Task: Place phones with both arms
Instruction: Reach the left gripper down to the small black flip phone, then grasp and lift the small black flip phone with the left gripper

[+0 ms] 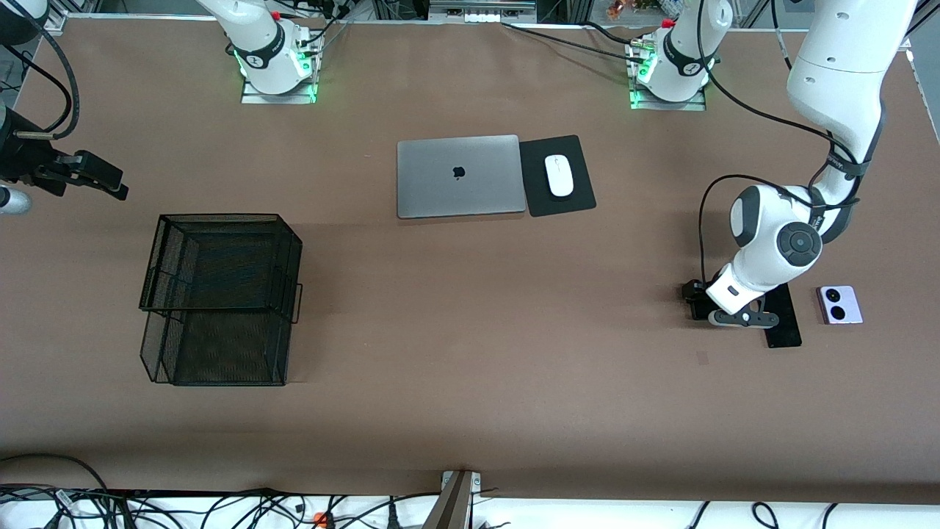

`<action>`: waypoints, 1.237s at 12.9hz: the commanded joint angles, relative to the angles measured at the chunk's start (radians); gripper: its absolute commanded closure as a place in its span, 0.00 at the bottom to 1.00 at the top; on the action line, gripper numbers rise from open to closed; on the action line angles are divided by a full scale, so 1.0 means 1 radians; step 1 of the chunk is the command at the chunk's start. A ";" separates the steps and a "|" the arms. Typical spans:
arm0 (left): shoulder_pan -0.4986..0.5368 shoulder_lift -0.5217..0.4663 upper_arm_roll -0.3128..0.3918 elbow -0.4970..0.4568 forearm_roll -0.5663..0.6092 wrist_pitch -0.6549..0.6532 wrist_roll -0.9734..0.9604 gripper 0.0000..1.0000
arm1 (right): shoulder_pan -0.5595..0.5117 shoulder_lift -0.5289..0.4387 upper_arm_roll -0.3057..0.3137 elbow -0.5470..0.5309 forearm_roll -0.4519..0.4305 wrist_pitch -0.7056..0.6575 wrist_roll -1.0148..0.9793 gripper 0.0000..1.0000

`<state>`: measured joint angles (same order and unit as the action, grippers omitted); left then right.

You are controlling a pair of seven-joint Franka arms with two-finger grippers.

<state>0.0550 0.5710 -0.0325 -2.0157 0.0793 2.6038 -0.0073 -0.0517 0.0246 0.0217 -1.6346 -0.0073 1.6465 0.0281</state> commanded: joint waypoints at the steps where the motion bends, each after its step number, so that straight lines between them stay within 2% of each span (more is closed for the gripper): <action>1: -0.009 -0.009 -0.003 0.012 -0.026 -0.037 -0.064 0.58 | -0.007 -0.008 0.007 0.001 -0.008 -0.004 -0.010 0.00; 3: -0.020 -0.039 -0.021 0.067 -0.026 -0.175 -0.099 0.62 | -0.007 -0.006 0.007 0.001 -0.008 -0.004 -0.010 0.00; 6: -0.053 -0.043 -0.063 0.298 -0.021 -0.561 -0.099 0.68 | -0.007 -0.008 0.007 0.001 -0.008 -0.004 -0.010 0.00; 7: -0.085 -0.042 -0.064 0.366 -0.023 -0.637 -0.106 0.70 | -0.007 -0.008 0.007 0.001 -0.008 -0.004 -0.010 0.00; 10: -0.197 -0.043 -0.069 0.468 -0.026 -0.709 -0.115 0.70 | -0.007 -0.008 0.007 0.001 -0.008 -0.005 -0.010 0.00; 12: -0.295 -0.037 -0.069 0.480 -0.030 -0.703 -0.161 0.70 | -0.007 -0.008 0.007 0.001 -0.010 -0.004 -0.010 0.00; 13: -0.357 -0.011 -0.069 0.512 -0.044 -0.697 -0.210 0.70 | -0.007 -0.008 0.007 0.001 -0.010 -0.004 -0.010 0.00; 16: -0.489 0.140 -0.069 0.722 -0.107 -0.694 -0.370 0.69 | -0.007 -0.008 0.007 0.001 -0.008 -0.005 -0.010 0.00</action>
<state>-0.3649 0.5859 -0.1205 -1.4775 0.0102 1.9290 -0.3210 -0.0516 0.0246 0.0220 -1.6347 -0.0074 1.6464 0.0281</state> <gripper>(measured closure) 0.189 0.000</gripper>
